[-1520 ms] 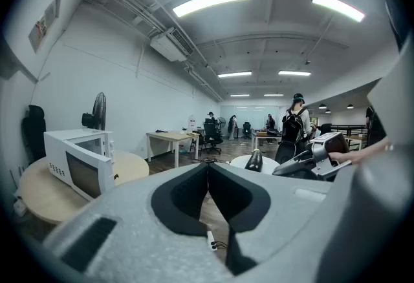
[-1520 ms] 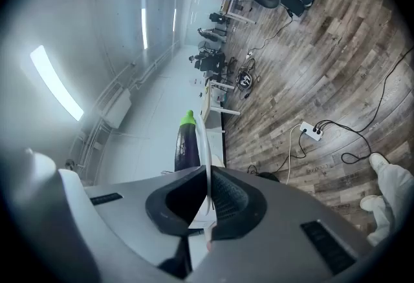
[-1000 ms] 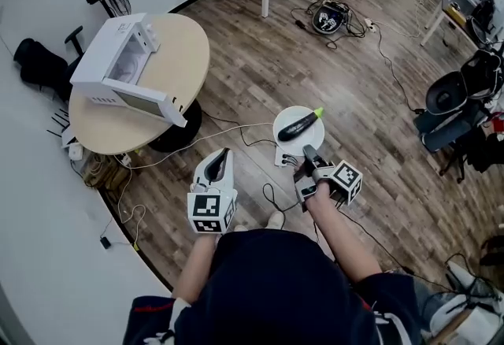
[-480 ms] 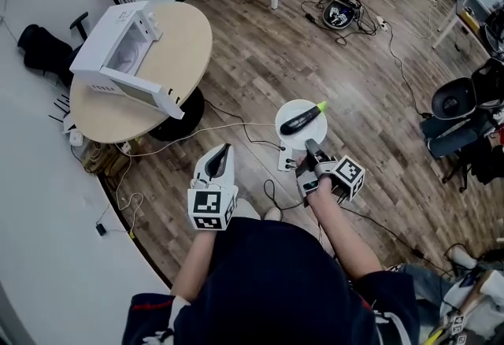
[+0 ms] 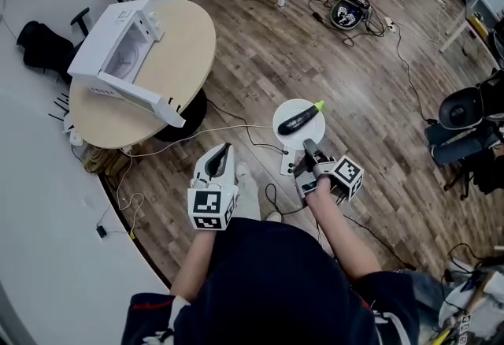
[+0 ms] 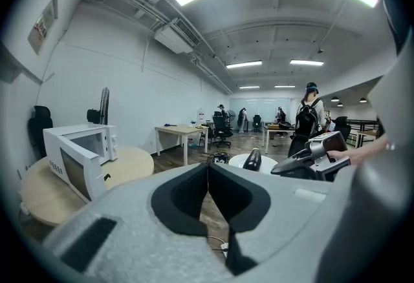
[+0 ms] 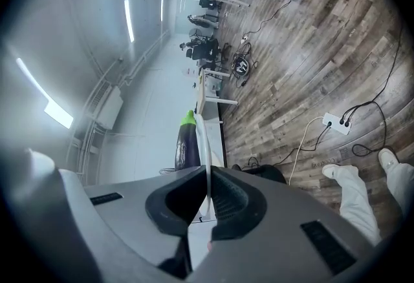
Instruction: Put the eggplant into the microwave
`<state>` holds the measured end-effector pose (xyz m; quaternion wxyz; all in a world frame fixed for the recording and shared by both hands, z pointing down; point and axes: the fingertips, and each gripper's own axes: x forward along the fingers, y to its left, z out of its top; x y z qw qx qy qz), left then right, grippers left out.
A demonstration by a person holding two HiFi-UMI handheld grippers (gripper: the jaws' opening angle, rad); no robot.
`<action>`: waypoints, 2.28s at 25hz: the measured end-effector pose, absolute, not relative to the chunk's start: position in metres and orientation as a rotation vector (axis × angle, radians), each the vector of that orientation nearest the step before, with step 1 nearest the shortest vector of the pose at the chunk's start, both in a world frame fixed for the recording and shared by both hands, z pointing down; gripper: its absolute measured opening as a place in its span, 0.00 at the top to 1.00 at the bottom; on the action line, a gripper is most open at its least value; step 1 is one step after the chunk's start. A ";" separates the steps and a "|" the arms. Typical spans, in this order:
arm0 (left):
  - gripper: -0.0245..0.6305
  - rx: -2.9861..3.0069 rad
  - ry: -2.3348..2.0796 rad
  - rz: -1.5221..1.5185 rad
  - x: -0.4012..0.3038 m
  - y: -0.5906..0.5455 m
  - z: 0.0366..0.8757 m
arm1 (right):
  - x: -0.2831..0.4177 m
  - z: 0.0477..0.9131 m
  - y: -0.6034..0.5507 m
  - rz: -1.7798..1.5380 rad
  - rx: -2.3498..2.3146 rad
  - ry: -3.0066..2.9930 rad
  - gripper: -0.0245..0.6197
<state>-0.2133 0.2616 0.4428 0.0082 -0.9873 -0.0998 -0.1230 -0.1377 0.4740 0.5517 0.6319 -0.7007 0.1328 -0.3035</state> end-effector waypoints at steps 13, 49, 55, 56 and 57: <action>0.94 -3.099 -0.355 -0.382 -0.071 0.205 0.436 | -0.009 0.542 0.404 -0.716 -1.623 0.320 0.93; 0.94 -3.204 -0.165 -0.388 0.090 0.046 0.439 | 0.198 0.531 0.178 -0.883 -1.628 0.519 0.93; 0.94 -3.233 0.025 -0.412 0.111 0.019 0.443 | 0.232 0.534 0.121 -0.996 -1.588 0.627 0.93; 0.94 -3.236 0.068 -0.417 0.114 0.013 0.443 | 0.237 0.534 0.109 -1.021 -1.581 0.651 0.93; 0.94 -3.240 0.109 -0.421 0.117 0.008 0.442 | 0.241 0.535 0.098 -1.048 -1.575 0.675 0.93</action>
